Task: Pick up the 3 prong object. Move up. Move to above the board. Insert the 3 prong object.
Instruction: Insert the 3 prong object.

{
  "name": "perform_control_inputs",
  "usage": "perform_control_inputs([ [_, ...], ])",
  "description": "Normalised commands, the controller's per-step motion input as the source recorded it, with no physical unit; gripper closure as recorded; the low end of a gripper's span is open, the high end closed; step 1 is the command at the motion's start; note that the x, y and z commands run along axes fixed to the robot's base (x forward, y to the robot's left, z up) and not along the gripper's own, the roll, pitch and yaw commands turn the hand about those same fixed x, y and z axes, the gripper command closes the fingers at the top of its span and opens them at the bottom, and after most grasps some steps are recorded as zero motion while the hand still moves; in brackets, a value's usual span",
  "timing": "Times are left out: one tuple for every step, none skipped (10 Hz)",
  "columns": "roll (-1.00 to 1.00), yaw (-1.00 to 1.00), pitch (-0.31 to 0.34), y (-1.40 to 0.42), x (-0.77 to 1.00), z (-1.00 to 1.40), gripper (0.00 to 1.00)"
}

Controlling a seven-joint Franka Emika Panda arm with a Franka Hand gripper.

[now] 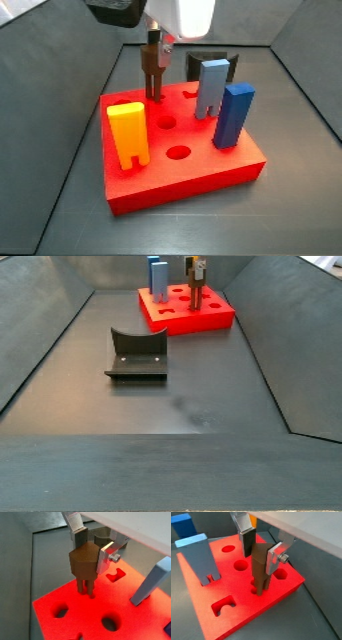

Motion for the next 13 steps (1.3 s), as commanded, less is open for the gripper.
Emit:
perform_control_inputs([
  [-0.07, -0.09, -0.046, -0.21, 0.12, -0.25, 1.00],
  [-0.11, -0.16, -0.067, -0.27, 0.37, -0.20, 1.00],
  [0.00, -0.11, 0.000, -0.02, 0.16, 0.00, 1.00],
  [0.00, 0.00, 0.000, 0.00, 0.00, -0.05, 1.00],
  [0.02, -0.06, 0.000, 0.04, 0.00, -0.35, 1.00],
  [0.04, -0.16, -0.139, 0.00, -0.05, -0.91, 1.00],
  [0.06, -0.16, -0.149, 0.00, -0.07, -0.92, 1.00],
  [0.04, -0.15, -0.164, 0.00, -0.05, -0.90, 1.00],
  [0.04, -0.12, -0.176, 0.00, -0.02, -0.87, 1.00],
  [0.10, 0.11, 0.000, -0.03, 0.26, -0.85, 1.00],
  [0.01, 0.57, 0.000, 0.00, 0.12, -0.86, 1.00],
  [-0.03, 0.93, -0.019, 0.01, 0.02, -0.83, 1.00],
  [0.00, 0.75, -0.083, 0.01, 0.02, -0.83, 1.00],
])
